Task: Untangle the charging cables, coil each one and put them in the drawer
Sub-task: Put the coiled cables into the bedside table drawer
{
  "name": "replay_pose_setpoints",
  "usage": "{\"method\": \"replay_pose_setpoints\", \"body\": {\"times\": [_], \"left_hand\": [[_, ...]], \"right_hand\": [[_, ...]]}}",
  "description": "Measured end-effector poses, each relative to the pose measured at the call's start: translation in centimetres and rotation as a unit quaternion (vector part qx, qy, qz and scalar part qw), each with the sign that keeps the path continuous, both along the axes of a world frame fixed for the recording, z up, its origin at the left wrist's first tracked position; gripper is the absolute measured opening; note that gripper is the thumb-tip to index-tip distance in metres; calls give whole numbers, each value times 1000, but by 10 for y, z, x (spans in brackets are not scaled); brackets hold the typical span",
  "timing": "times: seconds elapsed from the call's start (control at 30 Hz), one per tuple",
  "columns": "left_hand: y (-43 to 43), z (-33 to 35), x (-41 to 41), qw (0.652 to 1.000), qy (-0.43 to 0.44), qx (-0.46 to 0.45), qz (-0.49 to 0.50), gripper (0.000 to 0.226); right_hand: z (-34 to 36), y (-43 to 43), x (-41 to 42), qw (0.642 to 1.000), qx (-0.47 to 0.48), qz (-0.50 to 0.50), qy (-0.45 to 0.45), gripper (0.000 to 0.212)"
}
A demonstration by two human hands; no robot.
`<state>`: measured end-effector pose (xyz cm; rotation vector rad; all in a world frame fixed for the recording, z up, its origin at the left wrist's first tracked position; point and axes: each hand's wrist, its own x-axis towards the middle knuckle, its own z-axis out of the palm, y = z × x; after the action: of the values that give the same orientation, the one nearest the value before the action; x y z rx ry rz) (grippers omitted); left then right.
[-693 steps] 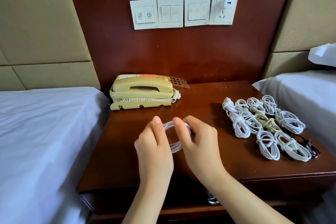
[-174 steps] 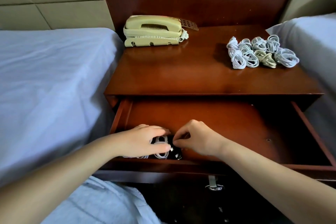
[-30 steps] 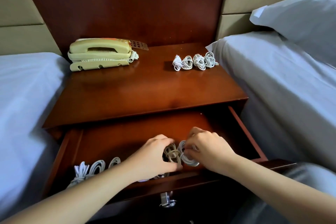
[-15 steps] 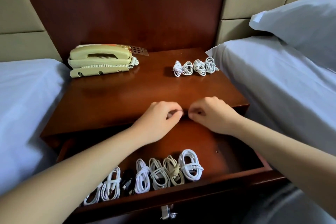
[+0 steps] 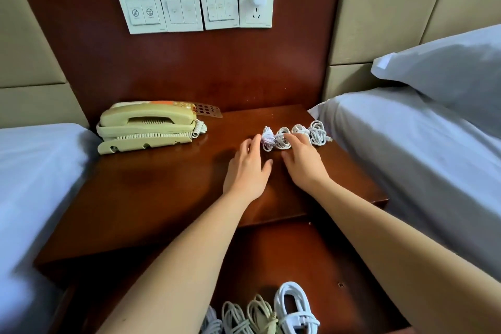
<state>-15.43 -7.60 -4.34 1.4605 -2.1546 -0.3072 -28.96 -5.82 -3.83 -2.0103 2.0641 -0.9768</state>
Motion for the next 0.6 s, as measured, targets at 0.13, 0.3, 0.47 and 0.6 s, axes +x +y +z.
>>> {"method": "replay_pose_setpoints", "body": {"times": [0.13,0.3,0.47,0.6], "left_hand": [[-25,-3,-8,1000,2,-18,-21,56],[-41,5,-15,998,43,18,-39,52],[-44,1,-11,990,127,33,-50,43],[-34,-2,0,985,154,41,-65,44]], "right_hand": [[-3,-17,-3,1000,-18,-6,10,44],[-4,-30,-9,1000,-1,-9,3,42],[-4,-27,-11,1000,-4,4,-24,36],[-4,-16,-10,998,-28,26,-45,20]]}}
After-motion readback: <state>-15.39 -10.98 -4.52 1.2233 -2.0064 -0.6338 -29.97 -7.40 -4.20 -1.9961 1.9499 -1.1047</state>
